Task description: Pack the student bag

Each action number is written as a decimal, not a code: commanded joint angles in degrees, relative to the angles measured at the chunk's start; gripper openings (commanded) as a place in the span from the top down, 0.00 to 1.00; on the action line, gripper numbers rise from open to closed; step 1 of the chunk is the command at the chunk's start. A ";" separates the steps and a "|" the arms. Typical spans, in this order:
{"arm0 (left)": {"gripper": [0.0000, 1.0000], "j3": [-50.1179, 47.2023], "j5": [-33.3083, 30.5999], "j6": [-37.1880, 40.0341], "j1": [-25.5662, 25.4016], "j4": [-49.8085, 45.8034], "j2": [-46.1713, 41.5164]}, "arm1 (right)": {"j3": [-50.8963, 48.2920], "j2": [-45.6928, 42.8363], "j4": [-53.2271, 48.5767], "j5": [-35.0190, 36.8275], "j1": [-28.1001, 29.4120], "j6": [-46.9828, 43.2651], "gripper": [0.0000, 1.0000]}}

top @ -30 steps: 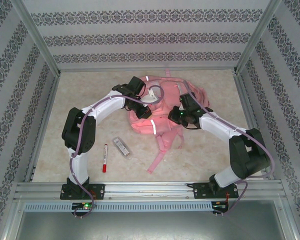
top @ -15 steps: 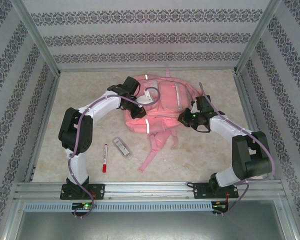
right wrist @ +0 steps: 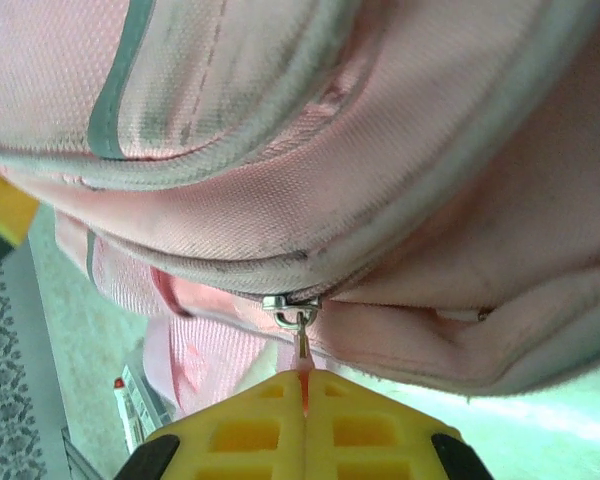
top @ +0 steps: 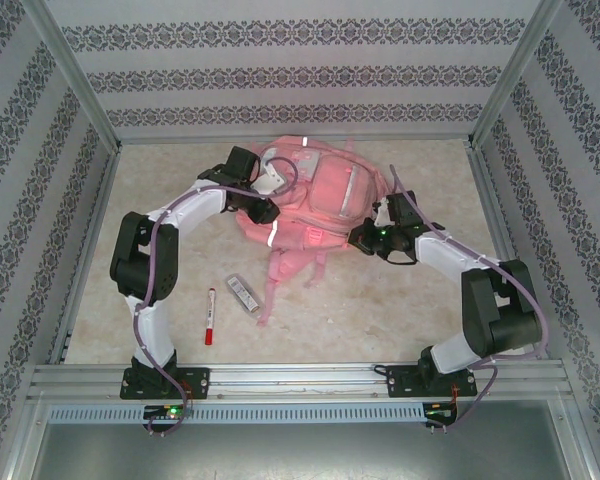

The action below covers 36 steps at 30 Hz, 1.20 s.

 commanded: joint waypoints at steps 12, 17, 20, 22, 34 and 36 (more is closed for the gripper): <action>0.45 -3.72 6.47 -54.51 -5.27 2.26 -9.23 | 3.40 1.38 -5.91 4.85 2.34 -7.81 0.94; 0.45 -5.17 0.90 -61.97 -9.21 2.27 -10.49 | 5.57 -1.28 -12.31 17.27 5.29 -11.88 0.69; 0.45 -7.25 -0.33 -66.45 -10.41 4.61 -10.95 | 8.20 -2.49 -16.04 24.45 8.06 -15.14 0.65; 0.45 -8.44 0.77 -68.64 -10.87 7.35 -10.61 | 9.54 -2.40 -17.37 27.05 8.86 -15.61 0.63; 0.45 -11.09 -0.56 -72.99 -12.14 13.33 -8.74 | 12.10 3.13 -21.36 31.09 10.69 -17.37 0.58; 0.45 -10.98 -0.22 -73.09 -12.20 13.52 -8.37 | 12.69 4.66 -21.24 30.53 11.28 -17.60 0.58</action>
